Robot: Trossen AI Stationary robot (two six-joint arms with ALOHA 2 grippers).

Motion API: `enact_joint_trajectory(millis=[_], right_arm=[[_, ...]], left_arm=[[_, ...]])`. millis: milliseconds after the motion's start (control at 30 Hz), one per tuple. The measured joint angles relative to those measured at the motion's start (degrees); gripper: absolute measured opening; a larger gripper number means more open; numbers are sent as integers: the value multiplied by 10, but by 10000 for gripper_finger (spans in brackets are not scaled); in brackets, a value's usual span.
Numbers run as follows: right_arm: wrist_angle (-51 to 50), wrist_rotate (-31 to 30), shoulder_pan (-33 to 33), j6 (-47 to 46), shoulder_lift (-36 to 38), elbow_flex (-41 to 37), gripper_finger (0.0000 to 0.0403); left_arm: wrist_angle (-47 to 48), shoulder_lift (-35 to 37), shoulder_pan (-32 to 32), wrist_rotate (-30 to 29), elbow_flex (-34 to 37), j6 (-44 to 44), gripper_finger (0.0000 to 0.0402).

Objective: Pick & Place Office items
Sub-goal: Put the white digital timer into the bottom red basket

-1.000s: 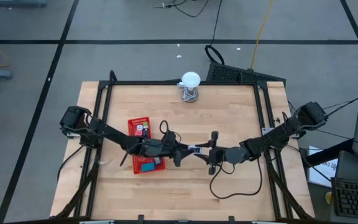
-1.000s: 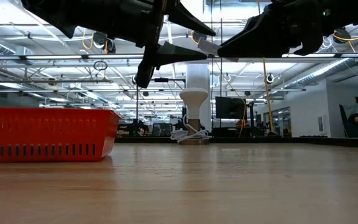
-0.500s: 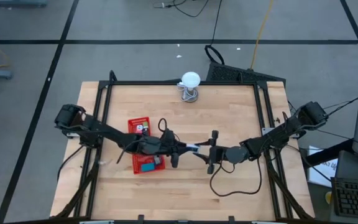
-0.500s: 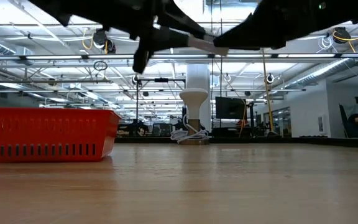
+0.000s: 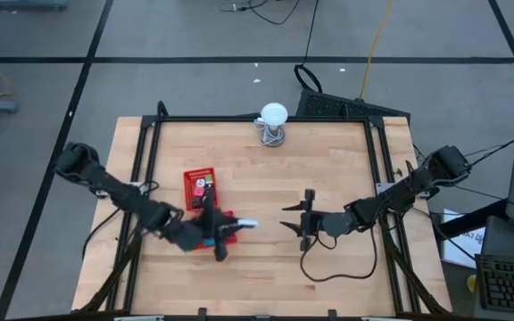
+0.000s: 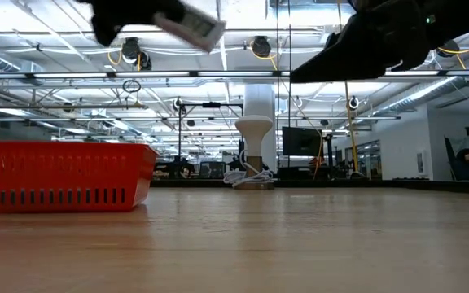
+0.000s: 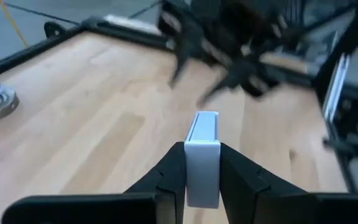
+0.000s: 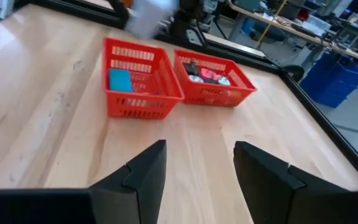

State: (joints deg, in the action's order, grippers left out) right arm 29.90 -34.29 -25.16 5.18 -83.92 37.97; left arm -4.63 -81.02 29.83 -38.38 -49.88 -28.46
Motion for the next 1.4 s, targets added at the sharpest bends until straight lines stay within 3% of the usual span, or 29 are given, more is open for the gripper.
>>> enact_joint_trajectory(millis=[167, 433, 700, 900, 1400], right_arm=[[-2, -1, 1, 0, 0, 0, 176], [-2, -1, 1, 0, 0, 0, 174], [-2, -1, 1, 0, 0, 0, 173], [-2, -1, 1, 1, 0, 0, 170], [-50, -2, -11, -11, 0, 0, 173]], left_arm=[[71, -1, 65, -47, 1, -44, 63], [183, -1, 141, -143, 39, -225, 72], [144, -2, 175, -173, 150, -402, 63], [104, -2, 184, -188, 189, -427, 73], [70, 6, 174, -165, 189, -429, 77]])
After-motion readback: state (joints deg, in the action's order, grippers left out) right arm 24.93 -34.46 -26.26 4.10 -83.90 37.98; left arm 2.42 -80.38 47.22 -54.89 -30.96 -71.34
